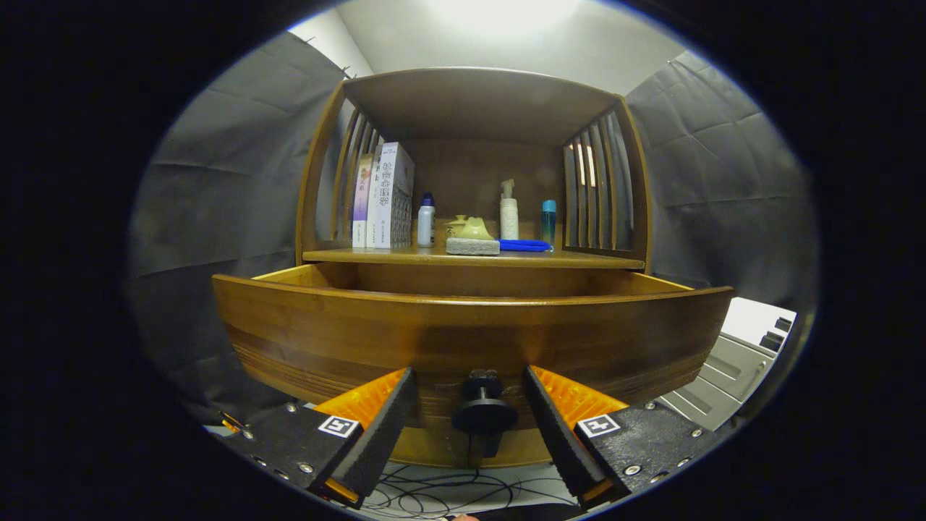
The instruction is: Pull open the drawer, take out the items inside it, and place them on the countertop above the cabinet.
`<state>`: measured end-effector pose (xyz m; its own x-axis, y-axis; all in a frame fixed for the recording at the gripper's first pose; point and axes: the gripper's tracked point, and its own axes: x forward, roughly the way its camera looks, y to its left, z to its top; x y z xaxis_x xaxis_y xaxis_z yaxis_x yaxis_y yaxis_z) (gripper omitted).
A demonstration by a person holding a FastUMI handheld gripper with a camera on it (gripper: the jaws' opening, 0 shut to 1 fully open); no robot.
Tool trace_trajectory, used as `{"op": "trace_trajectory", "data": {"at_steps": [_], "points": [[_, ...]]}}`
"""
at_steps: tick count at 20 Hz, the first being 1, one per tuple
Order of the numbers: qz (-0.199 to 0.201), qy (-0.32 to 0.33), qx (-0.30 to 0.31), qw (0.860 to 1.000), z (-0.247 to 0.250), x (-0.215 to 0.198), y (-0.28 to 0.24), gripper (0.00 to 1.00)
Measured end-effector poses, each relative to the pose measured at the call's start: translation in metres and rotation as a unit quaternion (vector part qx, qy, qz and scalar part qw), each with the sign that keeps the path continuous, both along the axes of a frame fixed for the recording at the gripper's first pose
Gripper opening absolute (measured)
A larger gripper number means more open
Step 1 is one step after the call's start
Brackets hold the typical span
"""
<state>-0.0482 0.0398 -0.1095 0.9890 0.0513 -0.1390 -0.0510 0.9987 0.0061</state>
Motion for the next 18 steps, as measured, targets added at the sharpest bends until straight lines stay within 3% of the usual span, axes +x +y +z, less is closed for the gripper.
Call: {"op": "trace_trajectory", "data": {"at_steps": [18], "points": [[0.006, 0.011, 0.012, 1.000, 0.006, 0.055, 0.000, 0.95]]}}
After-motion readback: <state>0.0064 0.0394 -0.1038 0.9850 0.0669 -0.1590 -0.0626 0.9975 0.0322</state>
